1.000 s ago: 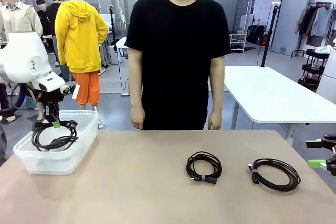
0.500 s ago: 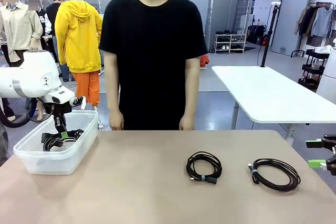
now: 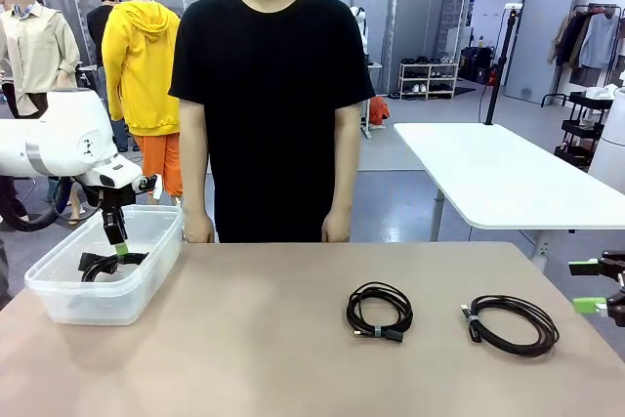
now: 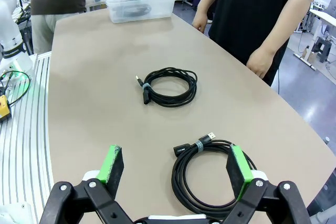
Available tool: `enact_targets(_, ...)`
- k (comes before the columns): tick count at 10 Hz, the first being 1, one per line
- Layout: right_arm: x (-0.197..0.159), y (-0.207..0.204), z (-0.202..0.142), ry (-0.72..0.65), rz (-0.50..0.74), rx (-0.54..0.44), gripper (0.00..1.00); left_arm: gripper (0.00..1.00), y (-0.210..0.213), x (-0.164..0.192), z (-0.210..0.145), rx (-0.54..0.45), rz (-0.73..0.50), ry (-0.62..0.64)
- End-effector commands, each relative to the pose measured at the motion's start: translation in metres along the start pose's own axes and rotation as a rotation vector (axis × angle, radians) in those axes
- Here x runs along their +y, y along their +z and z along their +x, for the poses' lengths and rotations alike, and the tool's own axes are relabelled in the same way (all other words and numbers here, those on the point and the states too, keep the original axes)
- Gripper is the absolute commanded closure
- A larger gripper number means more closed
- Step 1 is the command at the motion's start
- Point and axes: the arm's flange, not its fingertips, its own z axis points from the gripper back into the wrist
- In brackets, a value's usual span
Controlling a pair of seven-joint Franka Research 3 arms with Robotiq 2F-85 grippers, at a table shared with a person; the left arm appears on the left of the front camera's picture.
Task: Organize and store the cables.
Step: Place the Power Cable into the Organizing box, then place the USB Extension Cable into the Organizing box.
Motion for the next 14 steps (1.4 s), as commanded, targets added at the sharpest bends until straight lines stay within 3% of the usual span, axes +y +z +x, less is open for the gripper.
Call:
enact_targets(1,-0.001,0.000,0.001,0.008,-0.012,0.009,0.00,0.00,0.008,-0.002,-0.001,0.011,0.000,0.018)
enact_targets(5,-0.001,0.000,0.001,0.008,-0.012,0.009,0.00,0.00,0.010,-0.015,-0.006,-0.004,0.025,0.051)
enact_targets(6,-0.001,0.000,0.001,0.008,-0.012,0.009,0.00,0.00,0.011,-0.001,0.000,-0.006,0.014,0.005)
enact_targets(14,-0.001,0.000,0.001,0.008,-0.012,0.009,0.00,0.00,0.011,-0.001,0.000,-0.006,0.014,0.005)
